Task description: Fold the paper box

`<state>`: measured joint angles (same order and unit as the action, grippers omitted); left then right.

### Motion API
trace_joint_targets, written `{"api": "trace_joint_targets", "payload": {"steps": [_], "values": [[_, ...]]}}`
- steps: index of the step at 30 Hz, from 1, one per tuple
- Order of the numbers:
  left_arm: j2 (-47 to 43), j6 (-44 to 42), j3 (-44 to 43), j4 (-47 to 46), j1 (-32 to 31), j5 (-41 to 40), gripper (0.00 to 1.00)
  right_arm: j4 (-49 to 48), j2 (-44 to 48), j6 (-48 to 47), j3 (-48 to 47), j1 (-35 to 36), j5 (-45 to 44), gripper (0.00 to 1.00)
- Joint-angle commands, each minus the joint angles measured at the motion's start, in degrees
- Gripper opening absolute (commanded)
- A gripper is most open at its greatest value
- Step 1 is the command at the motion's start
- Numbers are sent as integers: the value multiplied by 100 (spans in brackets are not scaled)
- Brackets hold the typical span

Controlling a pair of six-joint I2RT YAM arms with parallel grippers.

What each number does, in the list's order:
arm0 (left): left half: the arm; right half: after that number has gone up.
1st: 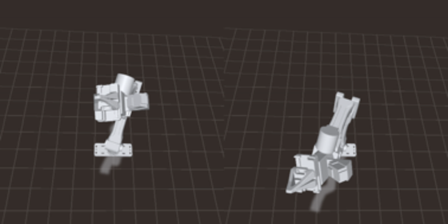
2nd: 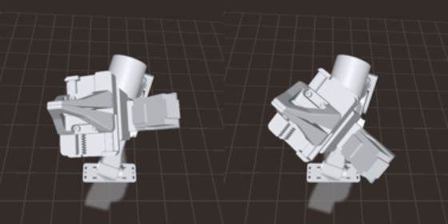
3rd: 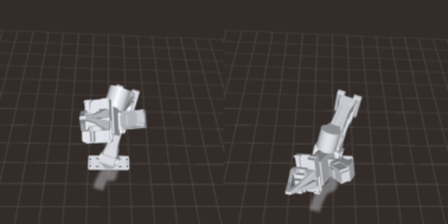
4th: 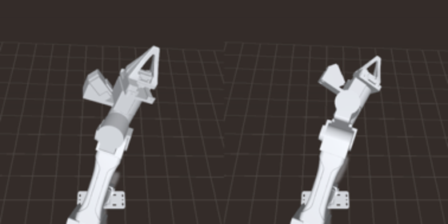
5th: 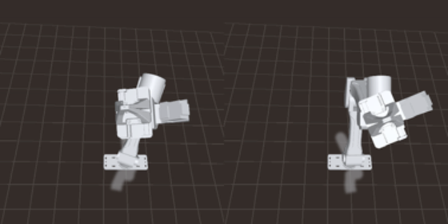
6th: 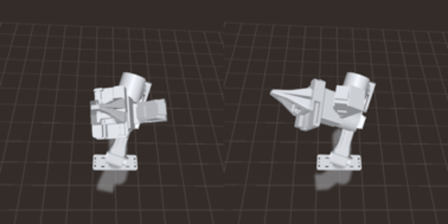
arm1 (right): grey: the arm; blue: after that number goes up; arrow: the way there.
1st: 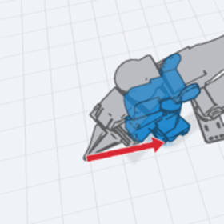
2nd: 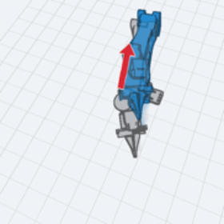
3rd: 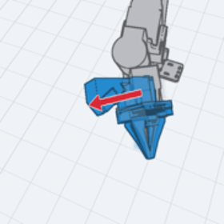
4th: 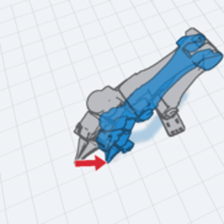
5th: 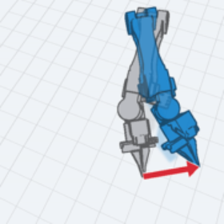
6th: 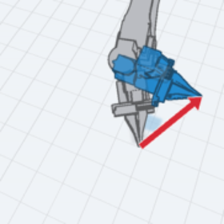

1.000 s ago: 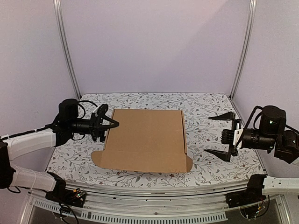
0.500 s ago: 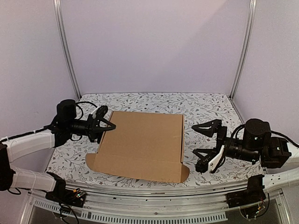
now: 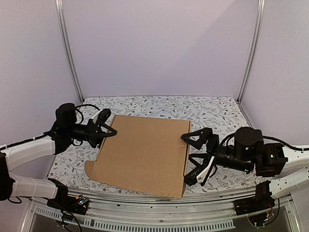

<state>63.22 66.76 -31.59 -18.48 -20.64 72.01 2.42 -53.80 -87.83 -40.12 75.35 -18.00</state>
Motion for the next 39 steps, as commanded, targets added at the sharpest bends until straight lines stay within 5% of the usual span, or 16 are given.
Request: {"api": "trace_joint_targets", "payload": {"steps": [1, 5, 20, 24, 33, 39], "values": [[-145, 153, 98, -371, 68, 261, 25, -989, -289, -307, 112, 206, -332, 99], [-216, 138, 197, -384, 64, 315, 24, -1407, -443, -243, 200, 291, -450, 96], [-319, 5, 296, -179, 59, 274, 30, -1429, -449, 140, 171, 519, -725, 56], [-411, -296, 208, 221, 54, 221, 52, -1428, -418, 258, 173, 554, -816, 46], [-875, -1403, -262, 1752, 67, -158, 99, -1128, -49, 1303, 253, 618, -1108, 40], [-1043, -2658, -811, 3602, 120, -971, 100, -266, 336, 2945, 179, 629, -1060, 38]]}}
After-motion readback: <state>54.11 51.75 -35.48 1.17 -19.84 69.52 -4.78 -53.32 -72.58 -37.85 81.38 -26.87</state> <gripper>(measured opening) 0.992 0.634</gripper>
